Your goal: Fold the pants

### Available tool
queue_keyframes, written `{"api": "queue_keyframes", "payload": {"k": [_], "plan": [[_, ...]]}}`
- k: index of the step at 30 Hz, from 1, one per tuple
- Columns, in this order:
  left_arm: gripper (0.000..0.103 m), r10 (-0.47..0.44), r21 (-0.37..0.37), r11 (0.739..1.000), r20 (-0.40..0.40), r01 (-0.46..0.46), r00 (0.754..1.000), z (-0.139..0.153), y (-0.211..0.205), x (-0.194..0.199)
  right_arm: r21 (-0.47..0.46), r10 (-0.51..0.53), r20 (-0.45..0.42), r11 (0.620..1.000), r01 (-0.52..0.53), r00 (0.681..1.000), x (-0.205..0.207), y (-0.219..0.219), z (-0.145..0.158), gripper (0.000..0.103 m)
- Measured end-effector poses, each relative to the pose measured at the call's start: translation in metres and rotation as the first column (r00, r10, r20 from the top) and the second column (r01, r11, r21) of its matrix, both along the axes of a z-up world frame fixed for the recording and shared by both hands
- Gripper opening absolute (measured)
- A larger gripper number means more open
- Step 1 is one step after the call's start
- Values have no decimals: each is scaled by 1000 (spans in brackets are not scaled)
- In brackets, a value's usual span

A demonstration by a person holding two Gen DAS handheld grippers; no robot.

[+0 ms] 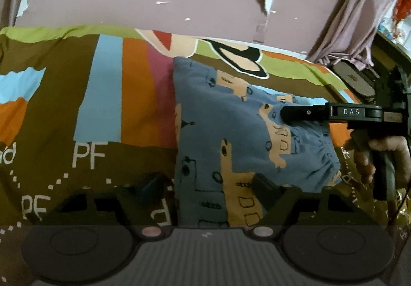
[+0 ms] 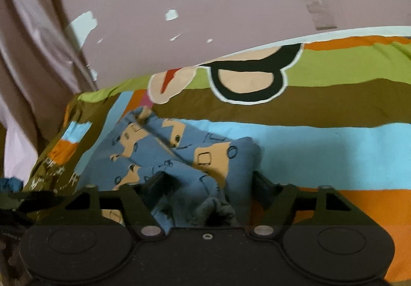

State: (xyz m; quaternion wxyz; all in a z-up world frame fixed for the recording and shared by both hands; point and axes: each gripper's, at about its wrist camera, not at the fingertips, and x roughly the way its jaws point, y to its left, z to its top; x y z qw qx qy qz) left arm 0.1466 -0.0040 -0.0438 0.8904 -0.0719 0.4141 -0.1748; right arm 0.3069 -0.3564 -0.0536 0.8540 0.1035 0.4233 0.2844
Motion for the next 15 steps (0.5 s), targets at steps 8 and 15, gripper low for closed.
{"api": "queue_keyframes", "payload": {"k": [8, 15], "plan": [[55, 9, 42, 999, -44, -7, 999, 4, -12, 3, -74, -37, 61, 996, 42, 997, -15, 10, 8, 35], [47, 5, 71, 997, -53, -1, 999, 6, -17, 3, -122, -125, 171, 982, 147, 977, -45, 28, 15, 23]]}}
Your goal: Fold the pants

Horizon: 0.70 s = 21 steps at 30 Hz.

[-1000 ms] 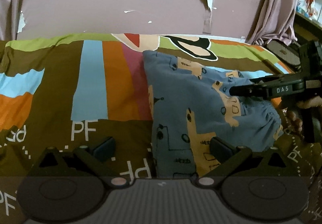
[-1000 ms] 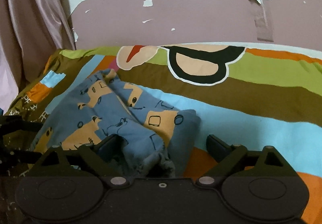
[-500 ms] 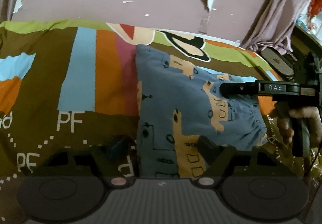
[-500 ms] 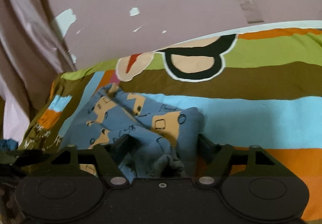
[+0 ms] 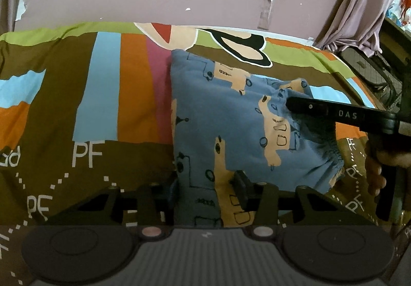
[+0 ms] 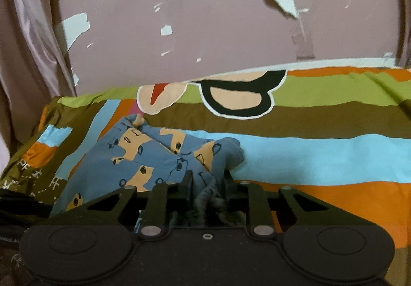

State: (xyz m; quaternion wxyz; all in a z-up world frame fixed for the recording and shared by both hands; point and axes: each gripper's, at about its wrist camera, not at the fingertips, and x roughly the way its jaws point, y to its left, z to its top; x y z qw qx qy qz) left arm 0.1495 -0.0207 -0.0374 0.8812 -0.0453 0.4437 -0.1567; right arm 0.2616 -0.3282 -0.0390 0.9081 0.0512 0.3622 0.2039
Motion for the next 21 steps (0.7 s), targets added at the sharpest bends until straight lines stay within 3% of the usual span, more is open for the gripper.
{"api": "queue_keyframes", "payload": {"k": [6, 10, 21], "plan": [[47, 17, -11, 1000, -35, -18, 999, 1, 2, 2, 26, -38, 75, 999, 36, 997, -23, 4, 6, 20], [35, 16, 14, 1000, -21, -16, 1000, 4, 0, -1, 40, -38, 109, 999, 33, 993, -34, 5, 14, 18], [21, 32, 34, 999, -4, -32, 999, 11, -1, -16, 44, -9, 191, 999, 0, 981, -68, 9, 33, 18]]}}
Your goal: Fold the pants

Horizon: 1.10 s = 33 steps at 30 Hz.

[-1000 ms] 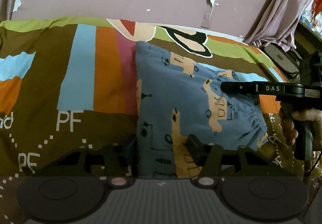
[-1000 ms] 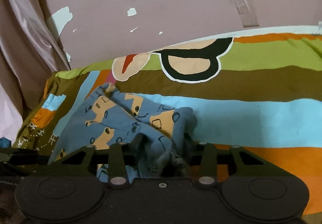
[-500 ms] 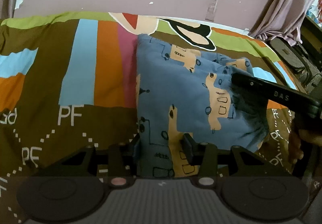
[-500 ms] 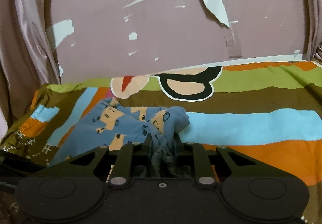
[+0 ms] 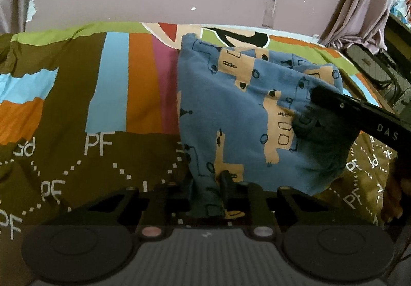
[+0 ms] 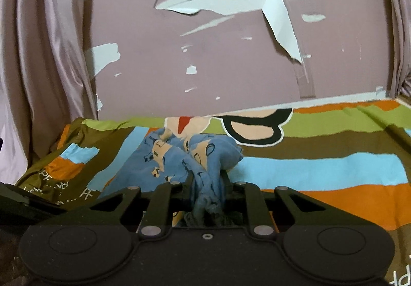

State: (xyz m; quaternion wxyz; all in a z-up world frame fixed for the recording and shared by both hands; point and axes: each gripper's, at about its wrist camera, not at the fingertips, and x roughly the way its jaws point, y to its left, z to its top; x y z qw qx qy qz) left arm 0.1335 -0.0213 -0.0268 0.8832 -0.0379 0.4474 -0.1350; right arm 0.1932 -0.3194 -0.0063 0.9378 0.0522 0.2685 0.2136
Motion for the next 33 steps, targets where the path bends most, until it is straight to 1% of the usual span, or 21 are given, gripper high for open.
{"api": "queue_keyframes", "payload": {"k": [3, 6, 11, 13, 16, 21, 23, 26, 33], "plan": [[19, 14, -8, 1000, 12, -13, 1000, 1, 0, -5, -35, 4, 17, 999, -3, 1000, -2, 3, 3, 18], [17, 35, -38, 999, 30, -34, 999, 2, 3, -9, -62, -1, 24, 998, 3, 1000, 0, 3, 4, 17], [15, 30, -26, 999, 54, -29, 998, 6, 1, -15, -143, 22, 45, 990, -15, 999, 5, 9, 8, 16], [15, 35, -36, 999, 48, -34, 998, 7, 1, -15, -170, 36, 51, 985, -27, 998, 7, 11, 10, 16], [15, 48, -71, 996, 30, -46, 998, 7, 6, -13, -213, 63, 64, 976, -48, 996, 10, 14, 14, 15], [14, 43, -104, 994, 27, -40, 999, 14, 7, -5, -248, 104, 87, 966, -80, 991, 18, 18, 26, 13], [14, 31, -93, 995, 41, -27, 999, 19, 5, -3, -251, 115, 98, 964, -87, 989, 22, 19, 30, 12], [14, 9, -53, 999, 78, -5, 997, 24, 0, -4, -246, 113, 103, 966, -84, 988, 28, 18, 33, 12], [14, -3, -19, 1000, 93, 5, 996, 26, -5, -5, -245, 112, 110, 966, -82, 988, 38, 17, 34, 12]]}}
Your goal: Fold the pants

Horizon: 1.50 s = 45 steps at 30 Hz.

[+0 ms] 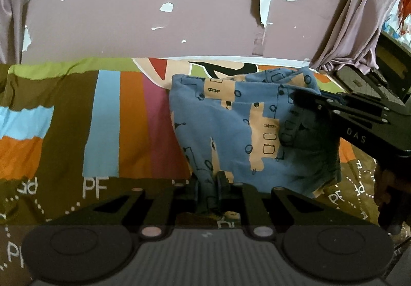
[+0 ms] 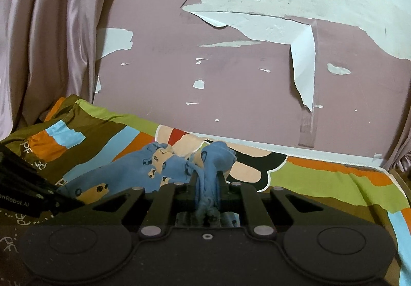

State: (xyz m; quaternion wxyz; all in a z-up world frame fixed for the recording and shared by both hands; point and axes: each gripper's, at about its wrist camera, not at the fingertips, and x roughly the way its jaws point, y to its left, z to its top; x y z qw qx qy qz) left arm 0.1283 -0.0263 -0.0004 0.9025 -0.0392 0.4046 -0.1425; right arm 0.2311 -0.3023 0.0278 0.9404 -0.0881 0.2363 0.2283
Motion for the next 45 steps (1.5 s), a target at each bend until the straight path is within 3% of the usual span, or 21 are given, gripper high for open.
{"api": "queue_keyframes", "payload": {"k": [3, 9, 16, 20, 24, 25, 26, 29, 33, 36, 38, 45], "plan": [[14, -8, 21, 1000, 10, 7, 1000, 7, -3, 9, -14, 12, 12, 1000, -12, 1000, 9, 2, 3, 11], [14, 25, 53, 998, 107, -31, 994, 35, 0, 29, 5, 61, 60, 998, -62, 996, 45, 14, 26, 11], [14, 107, 19, 993, 189, -112, 976, 48, 20, 42, -11, 119, 111, 993, -118, 987, 94, 47, 40, 11], [16, 136, 38, 989, 140, -143, 981, 18, 27, 60, 1, 129, 20, 992, -129, 991, 124, 64, 19, 12], [17, 173, 76, 982, 21, -174, 985, -30, 47, 67, -38, 116, -100, 992, -121, 988, 138, 78, -29, 12], [25, 190, 57, 980, 14, -191, 982, -39, 54, 65, -47, 99, -118, 993, -105, 988, 139, 79, -40, 12], [31, 203, 36, 978, 22, -204, 979, -41, 58, 61, -49, 86, -120, 995, -92, 989, 139, 79, -47, 13], [32, 220, 1, 975, 25, -220, 975, -41, 63, 55, -17, 61, -131, 998, -64, 990, 140, 72, -53, 16], [34, 208, 30, 977, 38, -209, 977, -38, 63, 54, -9, 43, -125, 999, -44, 991, 141, 71, -43, 18], [34, 217, 34, 975, 35, -219, 975, -36, 62, 54, -2, 33, -112, 999, -33, 993, 140, 69, -36, 31], [44, 227, 34, 973, 28, -228, 974, -33, 60, 51, 0, 25, -105, 1000, -25, 994, 139, 66, -30, 44], [63, 237, 36, 970, 64, -240, 969, -19, 54, 39, 11, 18, -43, 1000, -18, 999, 113, 58, -1, 70]]}}
